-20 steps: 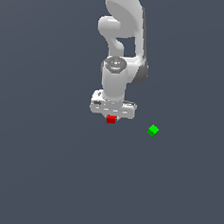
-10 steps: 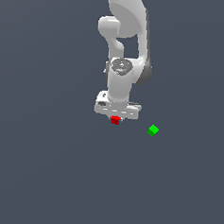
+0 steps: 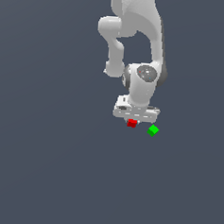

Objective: Stack the red cube on top of the green cube.

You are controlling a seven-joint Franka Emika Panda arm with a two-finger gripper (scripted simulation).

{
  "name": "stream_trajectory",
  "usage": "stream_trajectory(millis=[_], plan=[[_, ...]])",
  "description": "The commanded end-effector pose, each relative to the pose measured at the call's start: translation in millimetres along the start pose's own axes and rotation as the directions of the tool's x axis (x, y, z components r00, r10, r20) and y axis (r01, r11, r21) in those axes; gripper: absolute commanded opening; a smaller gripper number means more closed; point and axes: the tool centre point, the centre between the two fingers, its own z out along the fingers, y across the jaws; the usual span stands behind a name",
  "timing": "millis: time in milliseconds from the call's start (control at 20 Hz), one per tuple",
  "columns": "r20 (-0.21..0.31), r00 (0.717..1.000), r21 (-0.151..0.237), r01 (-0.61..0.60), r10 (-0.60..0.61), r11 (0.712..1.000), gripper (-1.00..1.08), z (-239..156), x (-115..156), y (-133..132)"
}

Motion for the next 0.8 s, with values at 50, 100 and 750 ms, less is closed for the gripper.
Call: stream_trajectory(millis=[50,100,750], plan=[[-0.001,1.0,0.0,0.001,-0.001,1.0,-1.0,9.0,-5.9,-40.3],[-0.001,1.0,0.0,0.001,-0.001,1.0,-1.0,11.4,-7.3,-50.7],[0.0,1.0,0.0,0.0,0.0,1.0,-1.0,29.2,-14.2,-127.0]])
